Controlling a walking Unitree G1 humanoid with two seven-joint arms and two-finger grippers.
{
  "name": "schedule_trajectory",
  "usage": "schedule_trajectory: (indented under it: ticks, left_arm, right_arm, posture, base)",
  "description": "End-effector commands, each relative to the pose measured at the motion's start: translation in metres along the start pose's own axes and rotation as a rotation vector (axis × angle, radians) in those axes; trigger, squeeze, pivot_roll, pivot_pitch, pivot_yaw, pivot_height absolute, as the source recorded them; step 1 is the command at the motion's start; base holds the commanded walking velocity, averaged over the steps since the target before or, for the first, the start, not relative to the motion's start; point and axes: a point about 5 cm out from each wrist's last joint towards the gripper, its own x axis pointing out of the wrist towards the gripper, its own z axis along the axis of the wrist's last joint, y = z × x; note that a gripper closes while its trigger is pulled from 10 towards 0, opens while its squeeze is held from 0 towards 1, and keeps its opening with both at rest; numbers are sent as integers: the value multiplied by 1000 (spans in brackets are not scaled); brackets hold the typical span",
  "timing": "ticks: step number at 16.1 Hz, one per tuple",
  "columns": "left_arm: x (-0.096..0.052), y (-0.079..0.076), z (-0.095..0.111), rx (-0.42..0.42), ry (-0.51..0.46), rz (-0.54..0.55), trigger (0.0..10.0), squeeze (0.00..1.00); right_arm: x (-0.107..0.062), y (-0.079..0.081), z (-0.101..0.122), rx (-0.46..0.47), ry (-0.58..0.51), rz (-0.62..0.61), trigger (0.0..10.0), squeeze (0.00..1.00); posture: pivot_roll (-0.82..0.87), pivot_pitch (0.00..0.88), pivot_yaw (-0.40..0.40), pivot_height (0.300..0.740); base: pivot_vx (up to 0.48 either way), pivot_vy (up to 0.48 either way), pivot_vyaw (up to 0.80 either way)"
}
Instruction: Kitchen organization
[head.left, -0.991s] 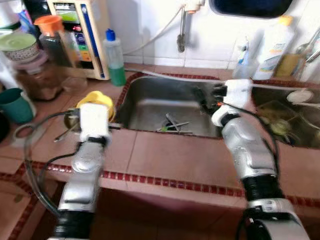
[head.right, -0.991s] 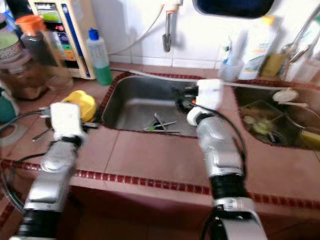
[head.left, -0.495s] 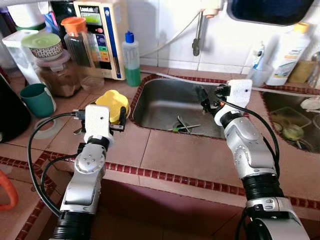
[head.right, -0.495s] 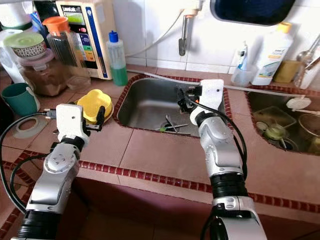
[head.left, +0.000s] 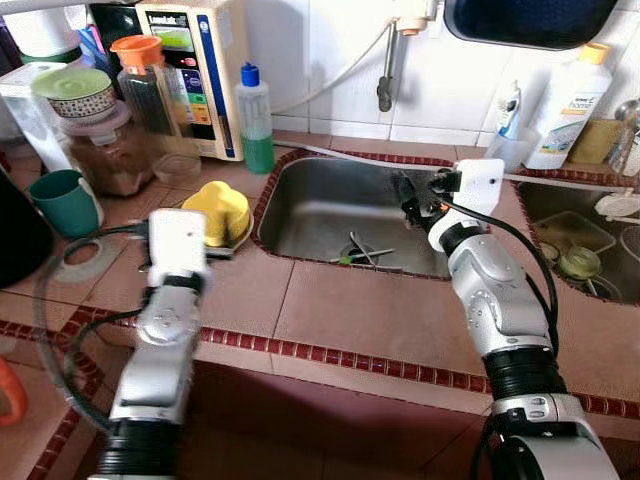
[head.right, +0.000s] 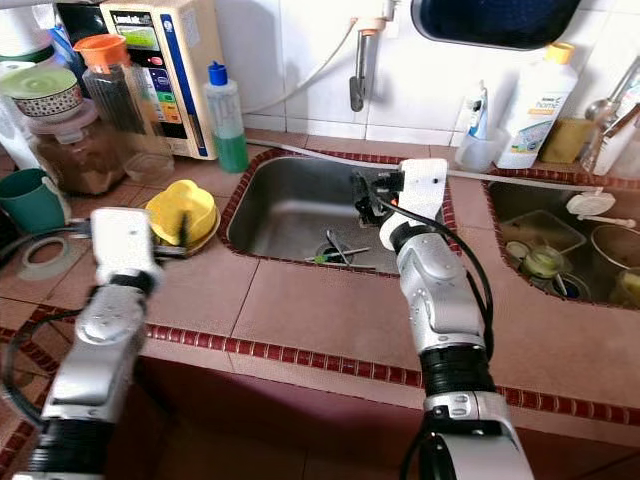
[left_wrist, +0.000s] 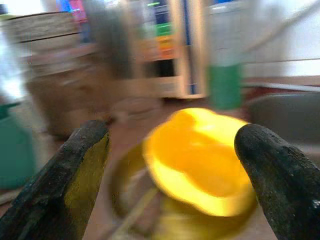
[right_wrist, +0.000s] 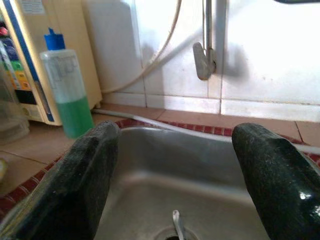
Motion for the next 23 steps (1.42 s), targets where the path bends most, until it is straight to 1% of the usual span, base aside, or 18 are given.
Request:
schedule_trajectory:
  ticks: [1,3,4,6,7,8,10,11,12,13,14,16,17,20,21,22,23]
  left_arm:
    - [4,12,-1,26,15,76,10000,0]
    - [6,24,-4,0,45,157,10000,0]
    - [6,28,-6,-22,62,191,10000,0]
    - [5,31,-10,-53,89,236,10000,0]
    - [4,32,-13,-87,110,254,10000,0]
    - [2,32,-22,-160,172,281,10000,0]
    - [1,30,-26,-200,199,278,10000,0]
    - [1,27,-29,-238,224,267,10000,0]
    - [2,23,-32,-299,256,251,10000,0]
    - [3,19,-35,-380,283,239,10000,0]
    - [5,16,-35,-390,290,222,10000,0]
    - [9,12,-30,-383,264,182,10000,0]
    - [10,9,-30,-401,271,167,10000,0]
    - [10,5,-28,-406,266,144,10000,0]
    - [10,5,-28,-410,265,142,8510,0]
    - [10,5,-29,-411,265,142,8510,0]
    - [9,6,-29,-420,267,148,3020,0]
  right_arm:
    - [-1,10,3,11,0,67,10000,0]
    - [-5,23,5,45,11,207,10000,0]
    - [-9,33,6,70,22,301,10000,0]
    - [-17,45,5,97,53,436,10000,0]
    - [-21,51,5,102,60,490,10000,0]
    - [-27,60,6,104,79,573,10000,0]
    - [-31,65,7,109,91,625,10000,0]
    - [-34,69,7,110,101,655,10000,0]
    - [-36,71,8,113,114,681,10000,0]
    - [-40,75,7,120,136,724,10000,0]
    - [-43,76,6,106,153,751,10000,0]
    - [-52,77,-1,86,212,803,10000,0]
    - [-56,76,-8,52,258,815,10000,0]
    - [-59,75,-15,54,299,796,10000,0]
    - [-60,76,-16,53,308,797,10000,0]
    - [-60,76,-16,52,310,799,10000,0]
    - [-61,77,-17,46,315,803,10000,0]
  posture:
    - [26,10,34,740]
    - [22,11,34,740]
    - [21,11,33,740]
    - [17,12,30,740]
    - [15,12,30,740]
    - [14,13,29,740]
    - [15,14,27,740]
    - [15,16,26,740]
    - [15,16,25,740]
    - [12,16,26,740]
    - [10,16,27,740]
    - [6,15,29,740]
    - [4,16,31,740]
    - [4,16,35,740]
    - [6,17,36,740]
    - [6,17,36,740]
    - [7,18,36,740]
  base:
    - [0,0,0]
    - [0,0,0]
    - [0,0,0]
    - [0,0,0]
    - [0,0,0]
    - [0,0,0]
    - [0,0,0]
    - [0,0,0]
    - [0,0,0]
    - [0,0,0]
    - [0,0,0]
    - [0,0,0]
    - [0,0,0]
    - [0,0,0]
    - [0,0,0]
    - [0,0,0]
    - [0,0,0]
